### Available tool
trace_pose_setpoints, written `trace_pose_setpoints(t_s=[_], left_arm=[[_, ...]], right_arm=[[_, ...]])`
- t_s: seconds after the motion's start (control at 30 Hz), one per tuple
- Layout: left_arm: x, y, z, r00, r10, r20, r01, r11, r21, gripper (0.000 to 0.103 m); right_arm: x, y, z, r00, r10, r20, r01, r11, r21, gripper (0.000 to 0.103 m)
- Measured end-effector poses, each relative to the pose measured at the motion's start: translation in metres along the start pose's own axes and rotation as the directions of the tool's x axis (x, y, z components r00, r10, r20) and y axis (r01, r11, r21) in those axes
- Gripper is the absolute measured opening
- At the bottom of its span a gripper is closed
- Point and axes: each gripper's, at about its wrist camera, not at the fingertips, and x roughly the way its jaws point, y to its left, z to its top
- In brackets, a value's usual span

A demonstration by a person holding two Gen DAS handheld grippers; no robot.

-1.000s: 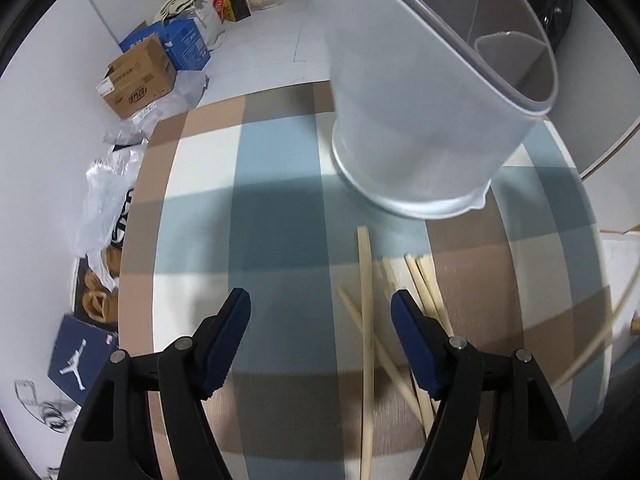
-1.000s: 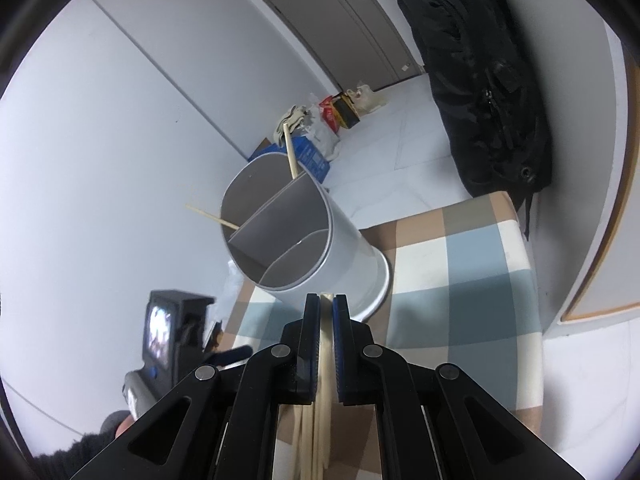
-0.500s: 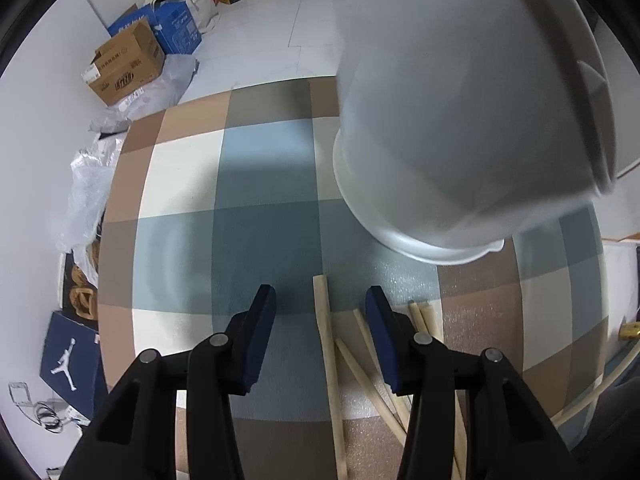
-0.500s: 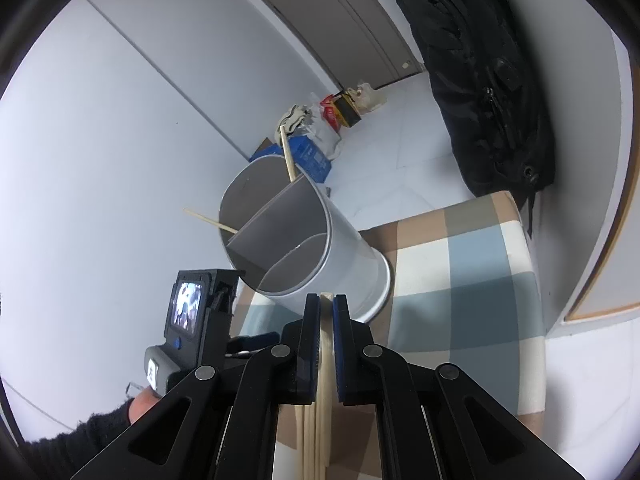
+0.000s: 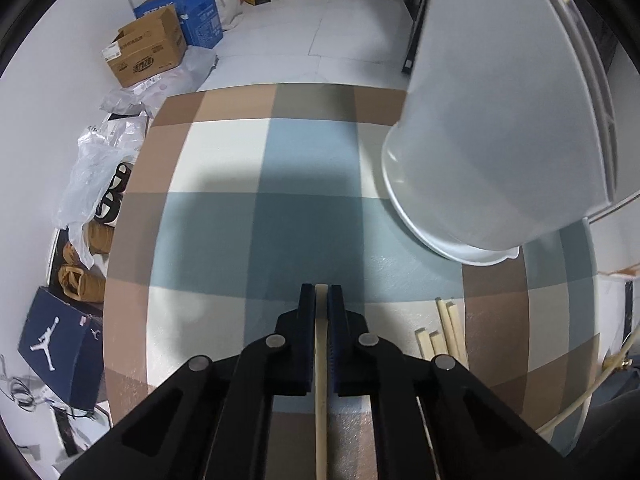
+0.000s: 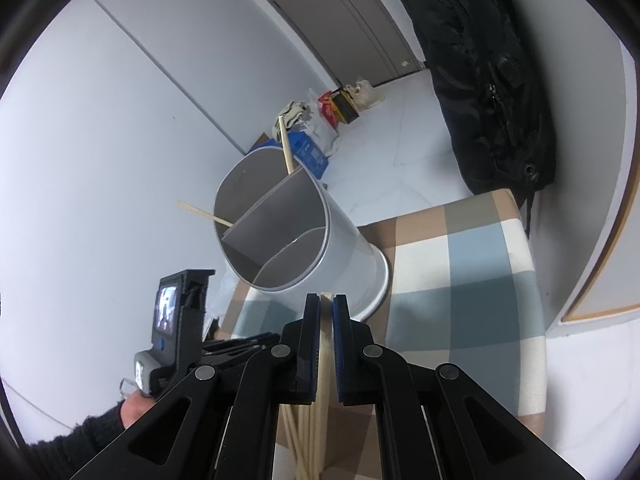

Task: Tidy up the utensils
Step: 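Lift both held chopsticks off the cloth and raise them upright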

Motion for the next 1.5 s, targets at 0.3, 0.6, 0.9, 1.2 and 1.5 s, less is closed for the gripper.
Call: trace_pose_setpoints(t_s=[0.3,0.6,0.9,1.2,1.5], left_arm=[[-0.035,0.025,0.002,0.991,-0.060,0.119,0.072,0.993,-0.096,0.002],[-0.090,0.028,-0.003,0.948,-0.123,0.294,0.142,0.989,-0.044,0.002],[-0.145,0.031,0.003,0.840,-0.173,0.515,0.207,0.978,-0.009,0.002],[-0.128,0.036,-0.007,0.848,-0.207,0.488,0.233,0.973,0.009,0.002],[-0.075,0.056,-0.015,0.894,-0.239,0.380,0.290,0.954,-0.081,0.002]], right_arm=[[-0.004,0.001,-0.003,0.999,-0.020,0.032,0.020,1.000,-0.018,0.005],[-0.021,0.027,-0.006,0.993,0.009,0.114,0.004,0.994,-0.107,0.005],[-0.036,0.059,-0.001,0.984,0.029,0.178,0.007,0.979,-0.202,0.000],[-0.009,0.019,0.002,0.996,-0.072,0.060,0.076,0.995,-0.062,0.003],[0.063,-0.066,0.025,0.972,-0.179,-0.153,0.201,0.969,0.141,0.015]])
